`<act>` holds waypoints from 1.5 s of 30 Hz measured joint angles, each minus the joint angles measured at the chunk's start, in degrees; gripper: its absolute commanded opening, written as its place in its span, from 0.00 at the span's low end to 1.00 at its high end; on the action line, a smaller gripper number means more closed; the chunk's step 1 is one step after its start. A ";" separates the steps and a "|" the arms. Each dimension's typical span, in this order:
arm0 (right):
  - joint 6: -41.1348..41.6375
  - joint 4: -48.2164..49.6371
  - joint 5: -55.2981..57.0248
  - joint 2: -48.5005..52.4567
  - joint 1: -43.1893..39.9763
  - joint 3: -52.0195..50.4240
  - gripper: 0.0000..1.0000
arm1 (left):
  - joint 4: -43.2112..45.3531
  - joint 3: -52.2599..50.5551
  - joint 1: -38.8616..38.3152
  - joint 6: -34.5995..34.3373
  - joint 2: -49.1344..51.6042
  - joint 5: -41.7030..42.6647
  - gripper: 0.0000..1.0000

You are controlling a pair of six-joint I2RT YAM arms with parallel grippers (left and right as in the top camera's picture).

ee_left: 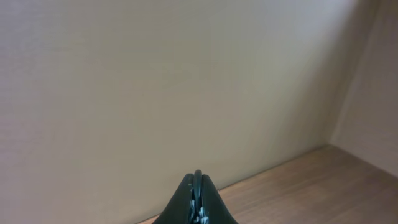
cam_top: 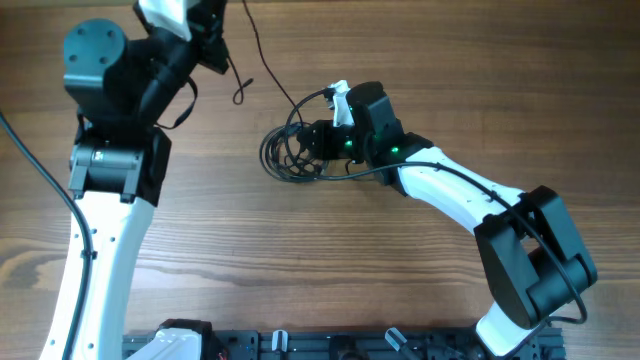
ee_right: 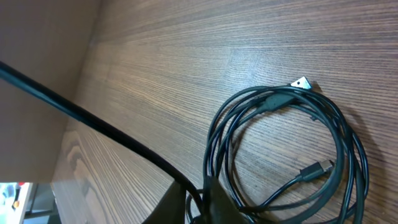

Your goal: Untangle cables

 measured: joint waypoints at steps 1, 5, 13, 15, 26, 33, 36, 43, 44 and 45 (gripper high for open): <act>-0.11 -0.15 -0.02 0.00 0.00 0.00 0.25 | -0.02 0.00 0.33 0.00 0.00 -0.02 0.04; 0.00 -1.25 -0.02 0.00 0.00 0.00 0.30 | -0.02 0.00 1.14 0.00 0.00 -0.04 0.04; 0.07 -4.02 0.04 0.00 0.00 0.00 0.12 | -0.04 0.00 1.18 0.00 0.00 -0.04 0.04; 0.00 -4.00 0.02 0.00 0.00 0.00 0.11 | -0.04 0.00 1.18 0.00 0.00 -0.04 0.04; -0.26 -4.00 0.07 0.00 0.00 0.00 0.05 | -0.09 0.00 1.18 0.00 0.00 -0.04 0.04; -0.50 -4.94 5.16 -3.61 -1.57 -0.31 0.04 | -3.23 0.07 1.18 0.04 0.46 -1.40 0.04; -1.29 -6.51 7.67 -8.44 -4.28 -0.35 0.04 | -4.24 0.09 1.18 0.26 1.55 -1.55 0.04; -4.85 -13.75 10.78 -20.26 -15.19 -0.35 0.05 | -6.40 0.09 1.18 1.16 4.66 -1.60 0.04; -5.33 -14.27 11.02 -21.59 -16.50 -0.35 0.05 | -6.75 0.09 1.18 1.40 4.98 -1.68 0.04; -5.92 -15.08 11.19 -23.19 -17.97 -0.35 0.05 | -7.39 0.11 1.18 1.95 5.44 -1.90 0.04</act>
